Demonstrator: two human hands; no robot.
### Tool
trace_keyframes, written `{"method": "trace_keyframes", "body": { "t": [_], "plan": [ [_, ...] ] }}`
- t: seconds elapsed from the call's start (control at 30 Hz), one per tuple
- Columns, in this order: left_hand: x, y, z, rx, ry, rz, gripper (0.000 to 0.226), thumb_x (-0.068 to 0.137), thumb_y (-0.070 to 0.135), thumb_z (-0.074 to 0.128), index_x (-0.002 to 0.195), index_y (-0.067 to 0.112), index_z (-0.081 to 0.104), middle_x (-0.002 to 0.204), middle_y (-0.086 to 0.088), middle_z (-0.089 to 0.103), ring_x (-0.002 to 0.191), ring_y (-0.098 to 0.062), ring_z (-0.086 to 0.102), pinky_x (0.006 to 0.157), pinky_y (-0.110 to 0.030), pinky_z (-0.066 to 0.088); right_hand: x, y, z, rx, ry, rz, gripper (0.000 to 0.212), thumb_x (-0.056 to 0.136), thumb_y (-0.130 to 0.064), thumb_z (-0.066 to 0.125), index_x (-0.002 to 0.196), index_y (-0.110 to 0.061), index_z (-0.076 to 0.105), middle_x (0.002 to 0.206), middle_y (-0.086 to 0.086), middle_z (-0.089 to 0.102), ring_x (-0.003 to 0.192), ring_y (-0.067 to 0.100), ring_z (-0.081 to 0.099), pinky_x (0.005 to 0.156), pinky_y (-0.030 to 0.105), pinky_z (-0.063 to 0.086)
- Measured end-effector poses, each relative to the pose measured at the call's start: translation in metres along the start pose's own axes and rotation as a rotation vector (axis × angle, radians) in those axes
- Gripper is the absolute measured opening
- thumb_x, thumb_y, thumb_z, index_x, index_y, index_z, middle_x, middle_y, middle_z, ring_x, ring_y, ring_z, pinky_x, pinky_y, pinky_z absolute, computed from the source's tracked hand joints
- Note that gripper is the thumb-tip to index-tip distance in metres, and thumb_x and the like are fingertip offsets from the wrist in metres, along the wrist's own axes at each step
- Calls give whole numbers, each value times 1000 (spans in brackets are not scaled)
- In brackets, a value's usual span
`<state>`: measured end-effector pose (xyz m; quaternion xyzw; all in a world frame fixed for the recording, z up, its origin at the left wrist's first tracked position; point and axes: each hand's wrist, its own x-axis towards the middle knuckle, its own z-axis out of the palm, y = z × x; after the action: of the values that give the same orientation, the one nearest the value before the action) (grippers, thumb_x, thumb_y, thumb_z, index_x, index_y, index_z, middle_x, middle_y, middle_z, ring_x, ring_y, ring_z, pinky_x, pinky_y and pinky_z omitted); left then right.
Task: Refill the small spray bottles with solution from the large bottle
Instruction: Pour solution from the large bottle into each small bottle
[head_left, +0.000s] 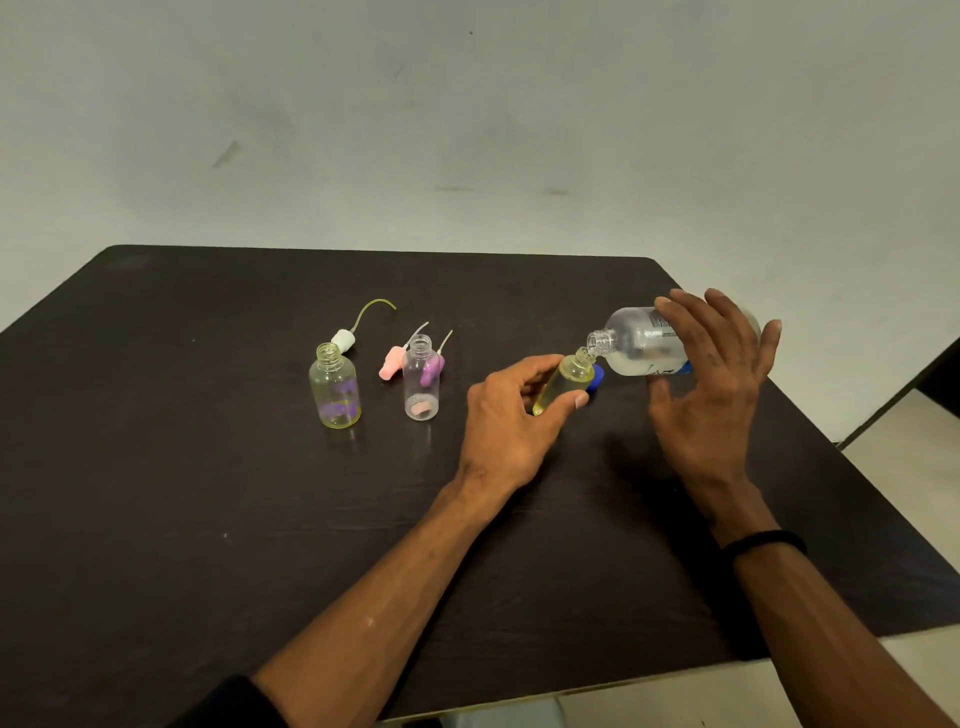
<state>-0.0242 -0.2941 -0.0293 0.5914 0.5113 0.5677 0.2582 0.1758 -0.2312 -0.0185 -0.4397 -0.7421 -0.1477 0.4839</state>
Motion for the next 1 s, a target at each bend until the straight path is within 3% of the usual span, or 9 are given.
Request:
{"method": "trace_keyframes", "body": {
  "t": [0.17,0.27,0.33,0.6,0.7,0.77,0.87,1.0],
  "plan": [
    [-1,0,0,-9,6,-4,44,87,23,84,129,22,72,116,14,76,107,8,67,92,-11,53,-1,0,1,2,2,2,84,73,11,78,148,-19,55,154,5,55,153,26,37,125,72,8],
    [0,-2,1,0,19,-11,46,87,27,84,130,23,71,117,14,75,109,5,68,95,-18,56,-2,-1,0,15,-2,10,84,73,9,79,148,-19,55,153,4,55,151,26,39,125,71,12],
    [0,-3,1,-2,30,-16,46,86,28,84,130,23,71,118,13,75,109,3,69,97,-23,57,-4,0,1,32,-15,21,85,73,6,81,149,-20,54,153,2,55,150,26,41,123,71,17],
    [2,-5,3,-48,72,-27,45,86,28,85,128,20,71,115,9,76,105,-1,71,93,-20,57,-10,1,6,127,-46,117,83,73,-13,93,147,-18,56,142,6,63,131,27,58,109,68,42],
    [6,-8,5,-69,72,-52,43,88,26,83,128,19,70,117,8,76,108,-4,71,94,-19,57,-12,-5,4,212,-55,261,83,74,-25,95,147,-18,57,142,2,64,128,18,60,109,56,51],
    [10,-10,4,-94,82,-82,40,89,23,82,126,18,70,116,7,75,108,-5,71,91,-14,55,-9,-13,-1,277,-56,373,82,75,-32,95,147,-19,57,140,0,65,125,12,62,108,40,55],
    [20,-14,4,-79,98,-96,37,89,21,81,125,19,69,116,8,75,109,-2,69,89,-9,52,-5,-19,-5,306,-55,440,82,74,-36,95,145,-18,57,136,-2,67,117,5,61,97,9,49],
    [36,-19,8,-34,99,-110,38,88,21,82,124,19,70,114,9,76,108,-3,70,96,-20,57,-6,-23,-5,336,-77,461,81,72,-37,96,142,-19,58,128,-9,65,112,4,61,87,-5,42]
  ]
}}
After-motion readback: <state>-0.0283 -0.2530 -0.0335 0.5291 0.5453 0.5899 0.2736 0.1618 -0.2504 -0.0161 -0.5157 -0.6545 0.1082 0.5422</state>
